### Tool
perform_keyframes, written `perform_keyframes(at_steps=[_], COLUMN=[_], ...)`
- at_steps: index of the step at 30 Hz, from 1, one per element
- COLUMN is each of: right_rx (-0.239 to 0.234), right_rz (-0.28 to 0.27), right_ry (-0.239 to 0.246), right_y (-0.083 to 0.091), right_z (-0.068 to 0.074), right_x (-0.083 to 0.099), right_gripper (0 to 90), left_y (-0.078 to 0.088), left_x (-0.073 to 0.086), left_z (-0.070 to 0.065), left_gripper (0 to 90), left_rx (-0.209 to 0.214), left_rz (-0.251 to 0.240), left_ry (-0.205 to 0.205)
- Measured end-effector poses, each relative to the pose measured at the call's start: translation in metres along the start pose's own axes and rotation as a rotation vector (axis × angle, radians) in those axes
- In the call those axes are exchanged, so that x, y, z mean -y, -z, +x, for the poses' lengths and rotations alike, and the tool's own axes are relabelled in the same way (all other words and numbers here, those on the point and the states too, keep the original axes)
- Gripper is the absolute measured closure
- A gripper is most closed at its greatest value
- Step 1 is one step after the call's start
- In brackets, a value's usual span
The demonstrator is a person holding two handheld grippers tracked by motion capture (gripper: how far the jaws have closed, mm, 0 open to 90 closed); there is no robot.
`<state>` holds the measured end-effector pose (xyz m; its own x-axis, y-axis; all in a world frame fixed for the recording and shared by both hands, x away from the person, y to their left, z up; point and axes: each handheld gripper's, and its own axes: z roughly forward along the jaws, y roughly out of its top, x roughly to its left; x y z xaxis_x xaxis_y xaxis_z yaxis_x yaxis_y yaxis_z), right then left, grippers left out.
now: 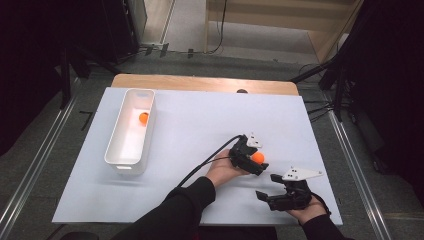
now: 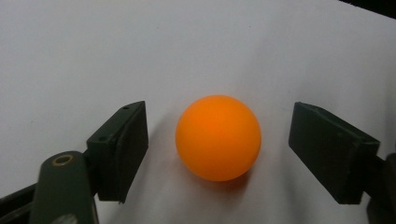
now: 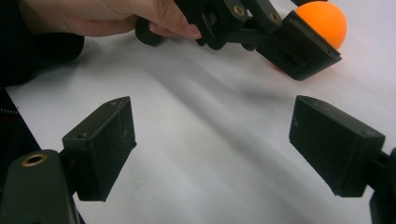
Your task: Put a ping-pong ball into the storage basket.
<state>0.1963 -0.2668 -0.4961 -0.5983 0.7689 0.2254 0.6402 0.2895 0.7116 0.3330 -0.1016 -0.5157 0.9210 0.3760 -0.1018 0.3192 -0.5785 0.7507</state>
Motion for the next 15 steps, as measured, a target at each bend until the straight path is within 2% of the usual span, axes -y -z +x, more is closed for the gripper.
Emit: perform_keyframes(at_steps=[6, 15], right_rx=[0.000, 0.000], right_rz=[-0.001, -0.001], right_ry=[0.001, 0.004], right_y=[-0.0001, -0.0003], right_z=[0.0000, -0.0001], right_x=[0.0000, -0.0001], right_gripper=[12.9, 12.9], left_y=[-0.0010, -0.0038], left_x=[0.0010, 0.0008], left_z=[-0.0011, -0.0048], left_gripper=[25.3, 38.2], left_rx=[-0.017, -0.037], left_rz=[0.013, 0.035], left_ry=[-0.024, -0.045])
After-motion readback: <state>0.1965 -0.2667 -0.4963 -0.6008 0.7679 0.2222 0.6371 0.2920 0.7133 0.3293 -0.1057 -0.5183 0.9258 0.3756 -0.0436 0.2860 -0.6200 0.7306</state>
